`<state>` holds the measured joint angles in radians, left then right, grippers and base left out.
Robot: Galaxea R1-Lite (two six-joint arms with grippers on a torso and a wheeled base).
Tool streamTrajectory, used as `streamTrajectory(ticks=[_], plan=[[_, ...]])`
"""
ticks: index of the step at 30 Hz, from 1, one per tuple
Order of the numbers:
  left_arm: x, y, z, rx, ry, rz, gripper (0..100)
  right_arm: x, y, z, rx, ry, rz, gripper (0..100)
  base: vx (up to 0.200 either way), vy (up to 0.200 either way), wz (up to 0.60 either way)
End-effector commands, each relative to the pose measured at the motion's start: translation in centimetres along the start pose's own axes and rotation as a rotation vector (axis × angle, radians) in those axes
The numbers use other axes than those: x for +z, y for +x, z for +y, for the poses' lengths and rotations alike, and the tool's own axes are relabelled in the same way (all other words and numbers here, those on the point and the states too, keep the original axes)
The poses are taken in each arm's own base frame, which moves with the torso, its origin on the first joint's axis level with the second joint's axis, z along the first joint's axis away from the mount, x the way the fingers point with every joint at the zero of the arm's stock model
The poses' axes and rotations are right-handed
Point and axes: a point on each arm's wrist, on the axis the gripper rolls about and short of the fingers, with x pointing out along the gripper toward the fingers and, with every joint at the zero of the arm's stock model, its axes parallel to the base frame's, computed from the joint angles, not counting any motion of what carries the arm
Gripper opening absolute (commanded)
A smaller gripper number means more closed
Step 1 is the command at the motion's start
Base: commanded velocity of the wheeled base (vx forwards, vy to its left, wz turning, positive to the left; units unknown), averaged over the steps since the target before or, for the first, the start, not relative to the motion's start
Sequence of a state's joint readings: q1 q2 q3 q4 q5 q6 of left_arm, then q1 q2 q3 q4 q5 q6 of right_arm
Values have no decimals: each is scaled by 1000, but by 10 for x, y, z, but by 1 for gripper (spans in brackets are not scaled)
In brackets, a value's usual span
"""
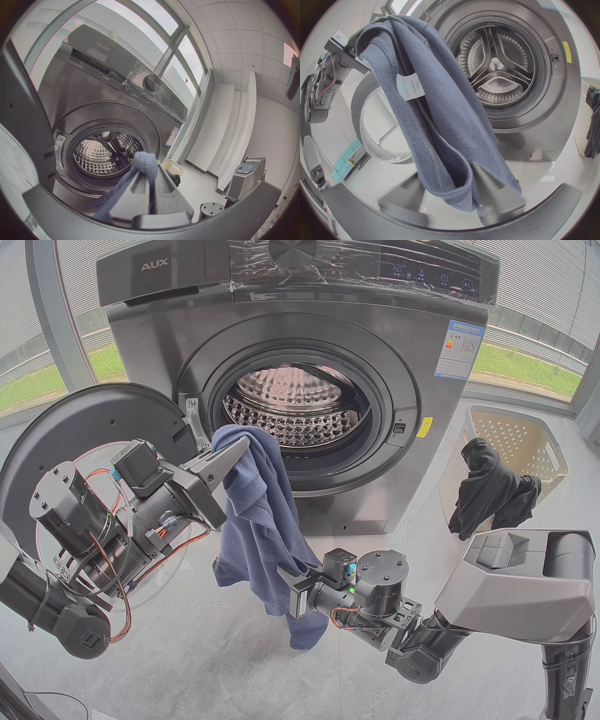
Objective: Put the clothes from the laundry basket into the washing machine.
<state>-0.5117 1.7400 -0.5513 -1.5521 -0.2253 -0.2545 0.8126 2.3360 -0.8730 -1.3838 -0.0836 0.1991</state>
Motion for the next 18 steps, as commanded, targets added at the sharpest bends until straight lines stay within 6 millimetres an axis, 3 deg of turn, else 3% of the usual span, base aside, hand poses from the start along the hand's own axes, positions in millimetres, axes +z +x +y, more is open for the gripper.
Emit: streamTrajectory(ticks=[1, 7, 18], plan=[[0, 0, 2, 6, 1, 2, 0, 7, -6, 0, -2, 1, -6, 0, 0, 0, 0], [1, 1, 3, 12, 2, -4, 0, 36, -36, 2, -7, 3, -27, 0, 0, 0, 0], [6, 5, 5, 73, -20, -46, 0, 87, -86, -16, -65, -15, -131, 0, 0, 0, 0]])
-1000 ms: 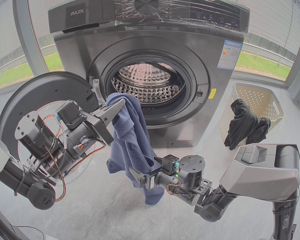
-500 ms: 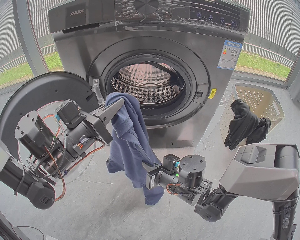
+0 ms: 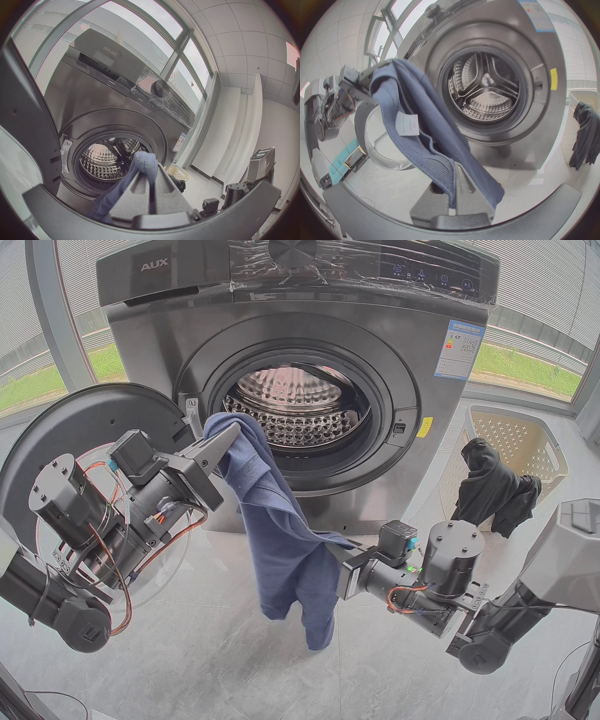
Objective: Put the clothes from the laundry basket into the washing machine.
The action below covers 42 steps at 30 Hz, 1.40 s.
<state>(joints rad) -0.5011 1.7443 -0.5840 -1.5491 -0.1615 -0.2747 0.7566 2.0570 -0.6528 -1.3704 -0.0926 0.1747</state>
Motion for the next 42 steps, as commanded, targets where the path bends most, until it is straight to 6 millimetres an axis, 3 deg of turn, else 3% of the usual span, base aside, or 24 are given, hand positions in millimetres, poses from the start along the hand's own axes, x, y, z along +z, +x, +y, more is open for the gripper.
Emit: streamTrajectory(ticks=[1, 7, 12, 16, 24, 35, 42], plan=[[0, -1, 1, 10, -9, 1, 0, 34, -26, -6, -13, 4, -85, 0, 0, 0, 0], [-5, -6, 1, 17, -13, 26, 0, 64, -42, -6, -6, 17, -184, 0, 0, 0, 0], [-5, -6, 1, 17, -11, 26, 0, 65, -50, -6, -2, 21, -190, 0, 0, 0, 0], [-4, -7, 1, 18, -10, 24, 0, 68, -50, -7, -4, 17, -206, 0, 0, 0, 0], [4, -6, 0, 80, 1, -21, 0, 78, -48, -28, -36, -8, -263, 0, 0, 0, 0], [13, -12, -3, 89, 3, -27, 0, 103, -39, -26, -31, -1, -379, 0, 0, 0, 0], [20, -8, -4, 83, 6, -65, 0, 107, -41, -24, -26, 0, -392, 0, 0, 0, 0]])
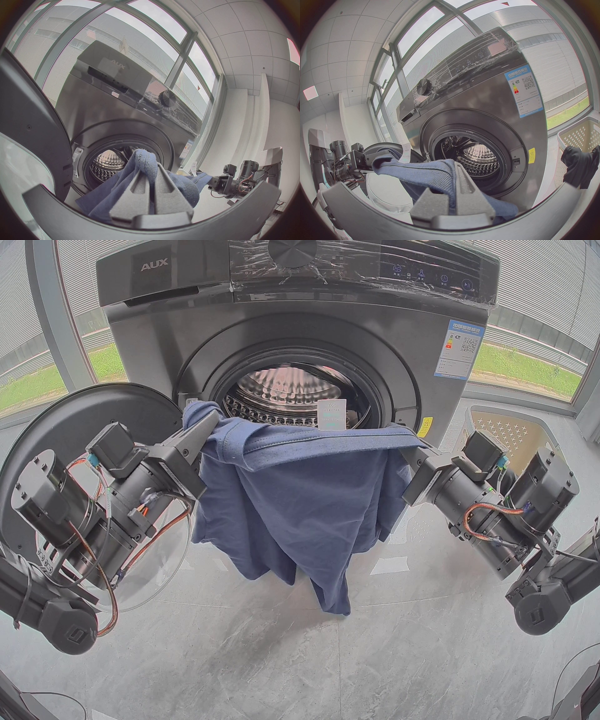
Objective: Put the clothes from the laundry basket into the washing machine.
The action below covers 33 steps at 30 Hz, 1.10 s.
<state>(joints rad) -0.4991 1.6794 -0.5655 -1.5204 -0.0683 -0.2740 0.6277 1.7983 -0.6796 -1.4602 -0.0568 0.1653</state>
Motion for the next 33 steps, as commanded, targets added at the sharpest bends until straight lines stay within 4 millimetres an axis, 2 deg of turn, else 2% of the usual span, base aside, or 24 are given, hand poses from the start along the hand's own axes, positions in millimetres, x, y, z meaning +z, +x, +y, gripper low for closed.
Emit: streamTrajectory(ticks=[1, 7, 22, 28, 33], plan=[[6, 2, -1, -1, 2, -31, 0, 2, -1, 1, 2, 1, -6, 0, 0, 0, 0], [12, 7, -2, 12, 3, -75, 0, 9, -4, 1, 2, 0, -22, 0, 0, 0, 0], [2, 6, -4, 9, -4, -36, 0, 20, -6, 2, 6, -1, -53, 0, 0, 0, 0], [2, 6, -4, 9, -4, -36, 0, 21, -6, 1, 2, -2, -55, 0, 0, 0, 0], [-6, 5, -2, 12, -4, -5, 0, 17, -8, 0, 0, 6, -38, 0, 0, 0, 0]])
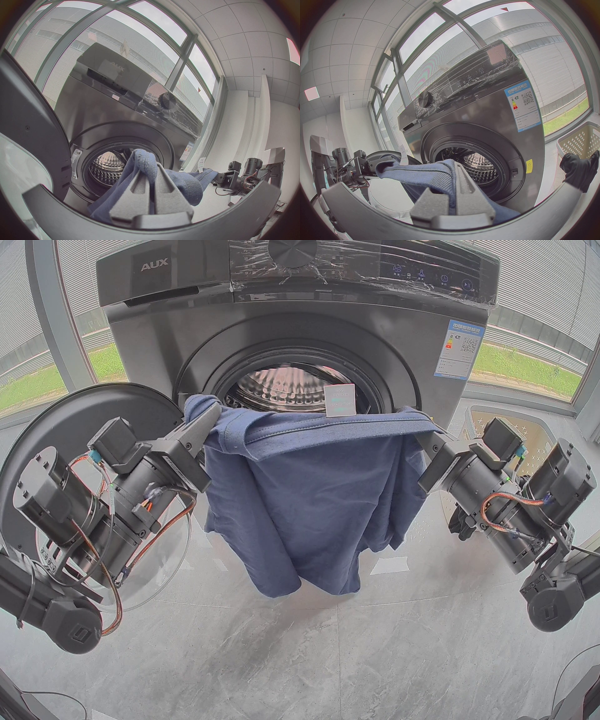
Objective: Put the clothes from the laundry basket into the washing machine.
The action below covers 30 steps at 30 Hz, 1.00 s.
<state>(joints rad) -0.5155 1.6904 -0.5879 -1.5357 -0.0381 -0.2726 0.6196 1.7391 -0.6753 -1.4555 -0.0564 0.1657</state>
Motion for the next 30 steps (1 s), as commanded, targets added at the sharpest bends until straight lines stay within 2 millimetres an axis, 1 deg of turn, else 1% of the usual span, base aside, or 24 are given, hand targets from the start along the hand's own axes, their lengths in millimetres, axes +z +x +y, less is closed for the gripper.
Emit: streamTrajectory(ticks=[1, 4, 7, 8, 9, 13, 14, 16, 17, 19, 20, 22, 25, 30], plan=[[-9, 0, 2, 3, -1, 32, 0, -6, -3, 0, 0, 6, 25, 0, 0, 0, 0], [-20, 1, -2, -8, -12, 66, 0, -11, -6, -1, -1, 8, 49, 0, 0, 0, 0], [-28, 4, -4, -17, -13, 76, 0, -25, -10, -3, -3, 9, 103, 0, 0, 0, 0], [-28, 4, -4, -17, -13, 76, 0, -25, -10, -3, -3, 9, 103, 0, 0, 0, 0], [-26, 7, -8, -38, -20, 65, 0, -32, -14, -2, -1, 10, 136, 0, 0, 0, 0], [-22, 14, -15, -63, -27, 36, 0, -51, -26, -2, -3, -1, 224, 0, 0, 0, 0], [-21, 15, -16, -67, -28, 32, 0, -55, -28, -1, -1, -1, 243, 100, 0, 0, 0], [-21, 15, -16, -67, -28, 32, 0, -55, -28, -1, -1, -1, 243, 100, 0, 0, 0], [-18, 17, -17, -73, -28, 18, 0, -68, -40, 0, -3, -3, 322, 100, 0, 0, 0], [-16, 19, -17, -76, -27, 6, 0, -79, -48, 3, 3, -3, 378, 100, 0, 0, 0], [-14, 20, -18, -76, -27, -2, 0, -85, -50, 5, 11, 1, 393, 100, 0, 0, 0], [-11, 22, -18, -79, -27, -12, 0, -89, -51, 8, 21, 7, 409, 100, 0, 0, 0], [-8, 22, -19, -82, -27, -23, 0, -91, -48, 9, 26, 10, 407, 100, 0, 0, 0], [-7, 22, -19, -81, -27, -26, 0, -114, -44, 7, 23, 4, 465, 100, 0, 0, 0]])
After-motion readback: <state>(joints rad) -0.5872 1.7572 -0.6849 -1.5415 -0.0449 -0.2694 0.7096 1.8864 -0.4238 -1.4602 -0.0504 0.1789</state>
